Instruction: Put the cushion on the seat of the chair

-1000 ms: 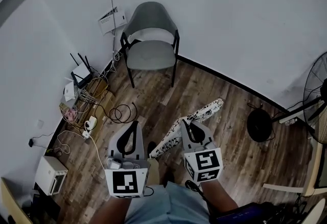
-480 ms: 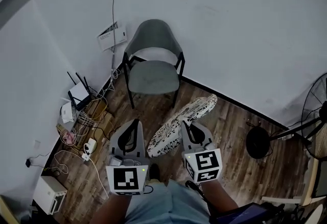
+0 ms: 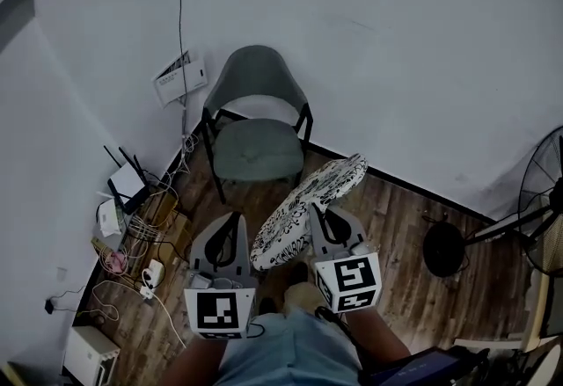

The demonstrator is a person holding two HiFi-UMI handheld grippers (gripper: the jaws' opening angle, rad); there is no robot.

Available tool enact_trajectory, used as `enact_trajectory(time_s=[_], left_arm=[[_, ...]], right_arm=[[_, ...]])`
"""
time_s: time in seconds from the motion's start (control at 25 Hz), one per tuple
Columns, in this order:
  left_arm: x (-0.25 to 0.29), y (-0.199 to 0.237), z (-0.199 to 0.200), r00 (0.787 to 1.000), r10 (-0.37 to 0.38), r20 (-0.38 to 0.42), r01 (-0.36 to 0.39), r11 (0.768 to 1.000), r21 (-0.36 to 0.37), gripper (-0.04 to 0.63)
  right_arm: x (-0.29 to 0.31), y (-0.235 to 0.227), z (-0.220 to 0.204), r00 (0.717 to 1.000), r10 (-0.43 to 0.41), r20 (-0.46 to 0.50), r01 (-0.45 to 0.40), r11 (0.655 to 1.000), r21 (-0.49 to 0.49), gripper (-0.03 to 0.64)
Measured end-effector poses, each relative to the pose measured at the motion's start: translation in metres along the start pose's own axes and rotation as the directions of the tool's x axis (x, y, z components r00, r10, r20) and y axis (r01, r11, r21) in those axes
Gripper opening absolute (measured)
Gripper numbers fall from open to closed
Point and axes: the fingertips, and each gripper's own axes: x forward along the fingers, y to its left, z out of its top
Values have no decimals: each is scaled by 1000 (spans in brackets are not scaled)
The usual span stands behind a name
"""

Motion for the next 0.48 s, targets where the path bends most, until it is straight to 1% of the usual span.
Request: enact_trajectory(time_s=[0.12,0.28,0.32,0.44,0.48], left_arm=[[26,2,-3,1000,-7,-12,7,1000,6,9],[73,3,-10,999,-4,-50,4,1000,7,9],[87,5,-12,998,0,-59,1,1000,15,9],[131,14,-21,997,14,-70,-9,997,76,9],[148,16,-23,997,19,-73,-13,996,84,9]], right_arm=[[17,-16,1,1000,-5,1,5,1000,12,15],[47,-43,-4,1000,3,-14,-3,999,35,15],[57,-50,-5,1000,7,-19,-7,999,40,15],[89,-72,-8,999,27,-28,-25,998,60,15],[99,-80,-8,999,34,-27,-33,997,69,15]])
